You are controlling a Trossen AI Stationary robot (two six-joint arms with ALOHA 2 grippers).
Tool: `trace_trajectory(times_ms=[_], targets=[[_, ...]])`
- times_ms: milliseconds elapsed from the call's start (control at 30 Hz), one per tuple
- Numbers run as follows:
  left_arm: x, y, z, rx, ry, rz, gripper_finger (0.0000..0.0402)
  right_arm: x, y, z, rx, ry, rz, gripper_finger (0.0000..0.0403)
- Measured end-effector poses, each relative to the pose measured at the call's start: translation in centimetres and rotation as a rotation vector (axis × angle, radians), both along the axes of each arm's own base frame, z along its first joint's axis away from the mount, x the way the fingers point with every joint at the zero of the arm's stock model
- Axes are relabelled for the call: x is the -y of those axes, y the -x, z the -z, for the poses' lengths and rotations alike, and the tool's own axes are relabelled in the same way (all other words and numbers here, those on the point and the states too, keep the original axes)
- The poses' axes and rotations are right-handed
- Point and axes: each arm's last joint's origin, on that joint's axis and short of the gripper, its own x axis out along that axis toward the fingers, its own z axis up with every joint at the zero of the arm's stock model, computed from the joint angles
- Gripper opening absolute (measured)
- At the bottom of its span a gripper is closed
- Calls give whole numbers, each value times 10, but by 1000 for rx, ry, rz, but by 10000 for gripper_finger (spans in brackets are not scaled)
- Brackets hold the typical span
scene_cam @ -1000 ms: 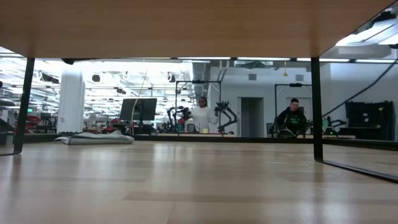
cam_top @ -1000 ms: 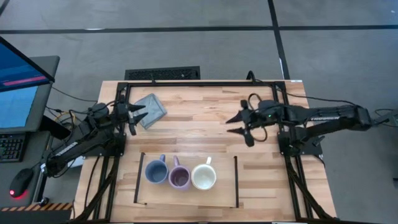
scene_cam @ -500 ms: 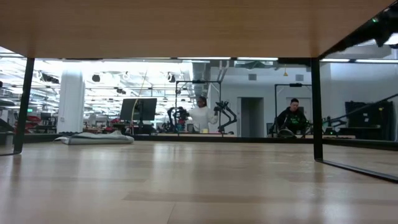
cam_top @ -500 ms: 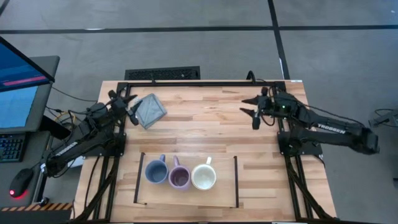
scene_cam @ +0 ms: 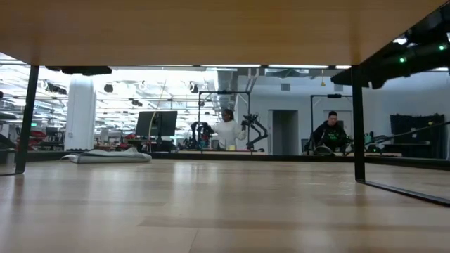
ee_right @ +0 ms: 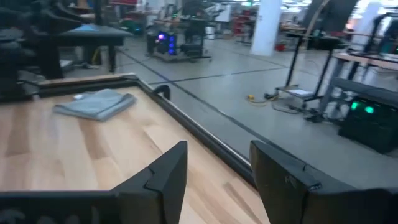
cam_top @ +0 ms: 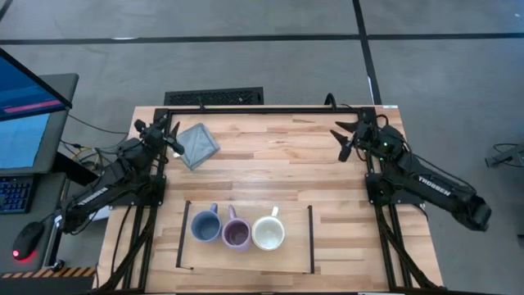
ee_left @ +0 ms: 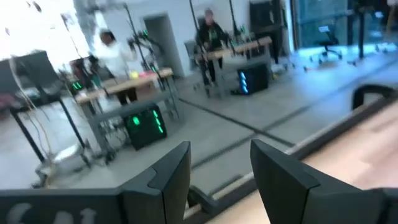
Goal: Stack small to large cups/mugs on shelf
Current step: Return to Home Position
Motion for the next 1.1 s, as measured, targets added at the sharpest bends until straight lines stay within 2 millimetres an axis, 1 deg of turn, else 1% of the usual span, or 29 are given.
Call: trace_trajectory(times_ms=[100,200,267,400,567,667,900,1100], targets=[[-2,-1,10,15,-56,-51,159,0,5,7,10,-8,27,196],[-4,0,17,10,-57,-85,159,0,9,11,35,4,25,196],[-4,-1,20,-6,-51,-49,159,-1,11,15,46,14,-9,196],[-3,-4,21,-38,-55,101,159,0,16,21,55,12,-41,196],[-7,-1,26,-59,-16,66,159,3,22,31,69,-17,-42,196],[-9,2,29,-68,19,35,159,6,27,37,69,-28,-6,196],[-17,11,28,-53,19,-82,159,8,34,34,90,-9,19,196],[-20,15,30,-24,51,-32,159,9,36,35,94,-31,9,196]])
